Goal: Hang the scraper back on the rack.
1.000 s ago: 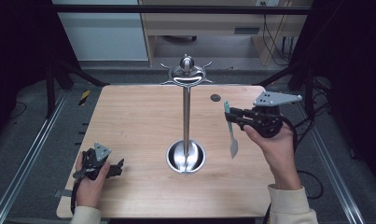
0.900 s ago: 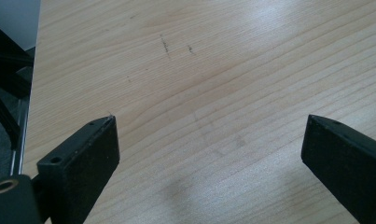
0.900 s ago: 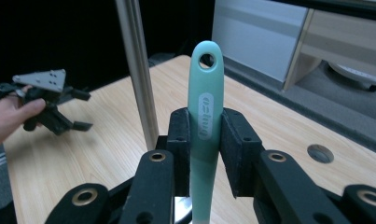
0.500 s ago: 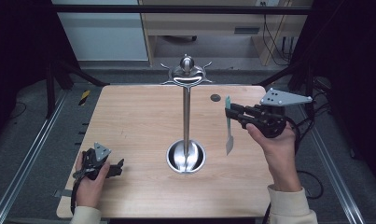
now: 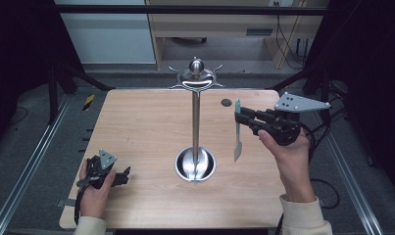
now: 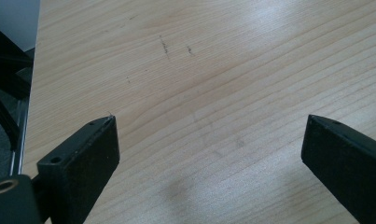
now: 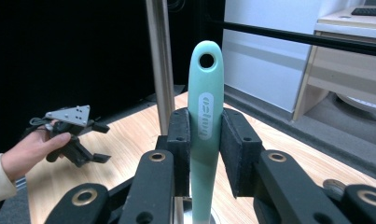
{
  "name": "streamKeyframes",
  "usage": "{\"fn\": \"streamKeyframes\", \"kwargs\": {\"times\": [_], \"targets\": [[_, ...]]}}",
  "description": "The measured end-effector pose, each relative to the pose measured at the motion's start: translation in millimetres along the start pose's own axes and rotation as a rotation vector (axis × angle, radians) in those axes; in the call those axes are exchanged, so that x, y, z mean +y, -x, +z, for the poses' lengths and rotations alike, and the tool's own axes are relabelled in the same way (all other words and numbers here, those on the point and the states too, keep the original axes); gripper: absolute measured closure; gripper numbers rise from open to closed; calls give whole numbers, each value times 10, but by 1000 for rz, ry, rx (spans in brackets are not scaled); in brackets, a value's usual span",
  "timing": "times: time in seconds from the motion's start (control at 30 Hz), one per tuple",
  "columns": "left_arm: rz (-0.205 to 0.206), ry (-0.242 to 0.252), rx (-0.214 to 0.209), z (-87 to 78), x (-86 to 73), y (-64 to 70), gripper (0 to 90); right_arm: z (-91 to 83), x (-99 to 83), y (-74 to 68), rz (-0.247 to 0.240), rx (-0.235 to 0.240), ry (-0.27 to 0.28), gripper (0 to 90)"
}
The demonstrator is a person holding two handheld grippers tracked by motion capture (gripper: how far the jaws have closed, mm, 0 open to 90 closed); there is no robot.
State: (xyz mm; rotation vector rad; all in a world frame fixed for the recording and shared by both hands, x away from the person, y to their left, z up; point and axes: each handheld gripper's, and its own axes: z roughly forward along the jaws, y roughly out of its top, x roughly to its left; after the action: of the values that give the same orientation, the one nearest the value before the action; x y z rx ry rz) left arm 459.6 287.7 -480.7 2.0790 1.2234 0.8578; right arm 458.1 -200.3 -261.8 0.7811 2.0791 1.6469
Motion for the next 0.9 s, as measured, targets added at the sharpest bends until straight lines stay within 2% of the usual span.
{"fn": "streamKeyframes", "kwargs": {"times": [0.23, 0.63, 0.9], "targets": [[4, -5, -1, 9, -1, 5, 40, 5, 44, -53, -3, 32, 28, 743], [8, -3, 11, -2, 2, -10, 40, 4, 137, -125, -16, 53, 60, 743], [6, 1, 11, -9, 8, -16, 40, 6, 214, -140, -27, 50, 48, 743]]}}
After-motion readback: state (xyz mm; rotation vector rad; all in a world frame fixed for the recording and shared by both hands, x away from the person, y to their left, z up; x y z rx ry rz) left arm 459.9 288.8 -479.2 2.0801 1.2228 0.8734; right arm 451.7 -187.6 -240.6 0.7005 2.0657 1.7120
